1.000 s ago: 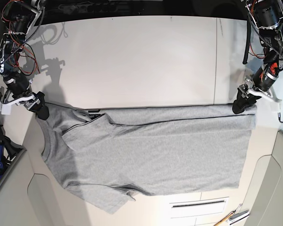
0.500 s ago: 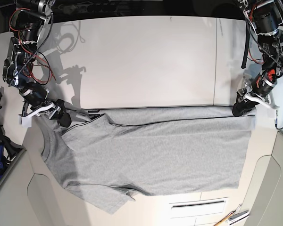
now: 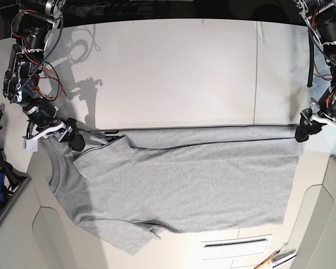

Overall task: Fold the T-shirt properly
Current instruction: 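Lower the folded edge and regrasp the shirt with both grippers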

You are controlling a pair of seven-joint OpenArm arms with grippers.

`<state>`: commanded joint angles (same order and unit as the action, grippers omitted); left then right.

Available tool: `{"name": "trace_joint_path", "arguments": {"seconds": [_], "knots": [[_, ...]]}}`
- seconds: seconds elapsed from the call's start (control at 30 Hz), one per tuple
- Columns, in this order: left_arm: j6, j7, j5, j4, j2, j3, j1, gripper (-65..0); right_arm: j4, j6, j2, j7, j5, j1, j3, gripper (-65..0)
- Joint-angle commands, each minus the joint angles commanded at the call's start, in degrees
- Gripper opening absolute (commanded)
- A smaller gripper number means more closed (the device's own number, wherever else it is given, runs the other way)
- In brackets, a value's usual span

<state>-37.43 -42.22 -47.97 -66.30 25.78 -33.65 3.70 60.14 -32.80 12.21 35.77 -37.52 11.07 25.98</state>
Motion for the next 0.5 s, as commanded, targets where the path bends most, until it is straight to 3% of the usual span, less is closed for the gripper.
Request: {"name": "trace_joint_path", "arguments": {"seconds": [0.1, 0.2, 0.37, 0.5], "knots": [[1.9, 2.6, 2.9, 0.0, -1.2, 0.0, 0.0, -19.7, 0.0, 0.02, 0.0, -0.2, 0.0, 0.0, 0.0, -20.9], [2.4, 3.8, 5.8, 0.1, -1.4, 2.6, 0.0, -19.7, 0.0, 0.0, 0.0, -0.2, 0.0, 0.0, 0.0, -20.9], [8.9, 9.0, 10.8, 0.1, -2.3, 8.0, 0.1, -19.9, 0.0, 0.0, 0.0, -0.1, 0.0, 0.0, 0.0, -20.9], [9.8, 9.1, 13.1, 0.0, -4.5, 8.6, 0.3, -19.9, 0.0, 0.0, 0.0, -0.1, 0.0, -0.1, 0.0, -20.9]]}}
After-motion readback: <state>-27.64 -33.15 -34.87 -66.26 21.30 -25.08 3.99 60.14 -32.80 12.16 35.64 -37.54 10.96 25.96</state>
